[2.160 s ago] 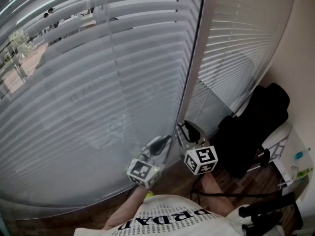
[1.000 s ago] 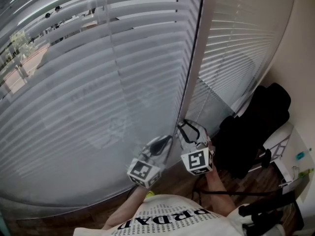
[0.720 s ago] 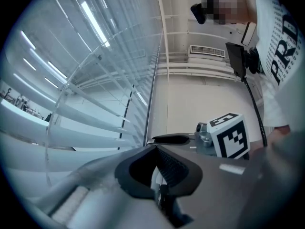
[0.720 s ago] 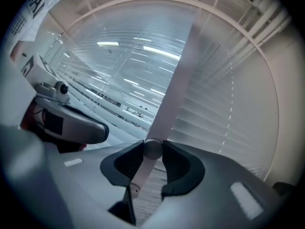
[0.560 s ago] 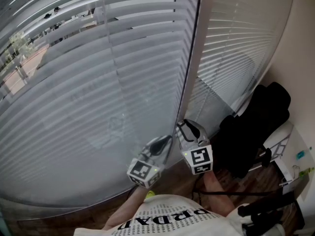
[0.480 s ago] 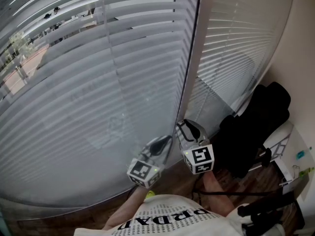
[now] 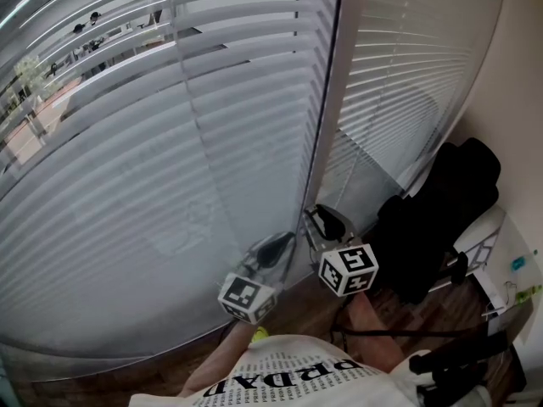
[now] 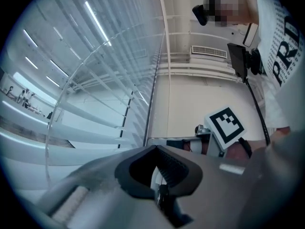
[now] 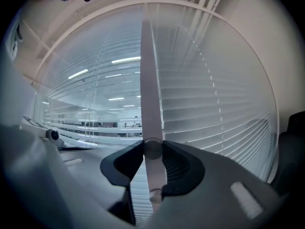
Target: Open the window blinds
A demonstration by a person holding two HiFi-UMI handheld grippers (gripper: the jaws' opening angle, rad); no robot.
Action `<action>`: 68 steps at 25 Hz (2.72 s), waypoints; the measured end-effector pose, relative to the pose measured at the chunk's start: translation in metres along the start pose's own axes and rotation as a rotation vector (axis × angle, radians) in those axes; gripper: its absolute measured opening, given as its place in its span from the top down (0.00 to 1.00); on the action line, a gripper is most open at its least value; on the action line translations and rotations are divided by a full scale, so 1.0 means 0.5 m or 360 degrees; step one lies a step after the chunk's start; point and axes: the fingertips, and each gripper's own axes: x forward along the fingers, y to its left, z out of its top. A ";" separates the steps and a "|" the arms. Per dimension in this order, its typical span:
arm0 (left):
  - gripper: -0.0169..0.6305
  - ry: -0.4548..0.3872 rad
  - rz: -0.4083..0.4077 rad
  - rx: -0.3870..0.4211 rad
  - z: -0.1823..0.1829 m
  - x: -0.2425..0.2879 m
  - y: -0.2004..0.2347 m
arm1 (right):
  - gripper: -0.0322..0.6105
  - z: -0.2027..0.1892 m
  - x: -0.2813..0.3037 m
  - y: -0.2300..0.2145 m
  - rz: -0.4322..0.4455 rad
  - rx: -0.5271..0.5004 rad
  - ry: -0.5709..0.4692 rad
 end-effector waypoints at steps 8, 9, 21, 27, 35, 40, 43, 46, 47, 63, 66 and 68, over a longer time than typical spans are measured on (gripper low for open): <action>0.98 -0.0002 -0.0013 0.0003 0.003 0.005 -0.004 | 0.74 0.002 -0.004 0.000 -0.0017 -0.0188 -0.0012; 0.98 -0.0004 -0.0012 0.0006 0.004 0.004 -0.003 | 0.74 0.004 -0.006 0.002 -0.0023 -0.0286 -0.0005; 0.98 -0.0012 -0.0019 -0.0003 0.008 0.001 -0.002 | 0.72 -0.002 0.000 0.024 -0.0063 -0.1198 0.0101; 0.98 -0.0007 -0.0013 0.0004 0.008 -0.004 0.003 | 0.74 -0.003 0.001 0.024 -0.0075 -0.1166 0.0089; 0.98 -0.0008 -0.0013 -0.0007 0.008 -0.007 0.001 | 0.74 0.001 0.000 0.015 -0.0041 -0.0753 0.0104; 0.98 -0.0010 -0.0017 -0.0007 0.008 -0.006 0.002 | 0.74 0.000 0.002 0.004 -0.0021 -0.0468 0.0108; 0.98 -0.0010 -0.0012 -0.0016 0.007 -0.011 0.002 | 0.74 -0.001 0.001 0.002 -0.0016 -0.0311 0.0108; 0.98 -0.0011 -0.0009 -0.0021 0.006 -0.013 0.004 | 0.74 0.000 0.001 -0.001 -0.0007 -0.0177 0.0103; 0.98 -0.0012 -0.0008 -0.0021 0.006 -0.013 0.004 | 0.74 0.000 0.001 -0.001 -0.0008 -0.0165 0.0101; 0.98 0.0010 -0.0038 -0.0052 -0.022 -0.021 0.004 | 0.74 -0.023 0.000 0.006 -0.0019 -0.0104 0.0063; 0.98 -0.0026 -0.0025 -0.0104 0.011 -0.007 -0.003 | 0.74 -0.008 0.002 0.001 -0.0007 -0.0081 0.0053; 0.98 -0.0061 -0.0028 -0.0125 0.016 -0.004 -0.007 | 0.74 -0.016 0.002 -0.002 -0.0017 -0.0082 0.0047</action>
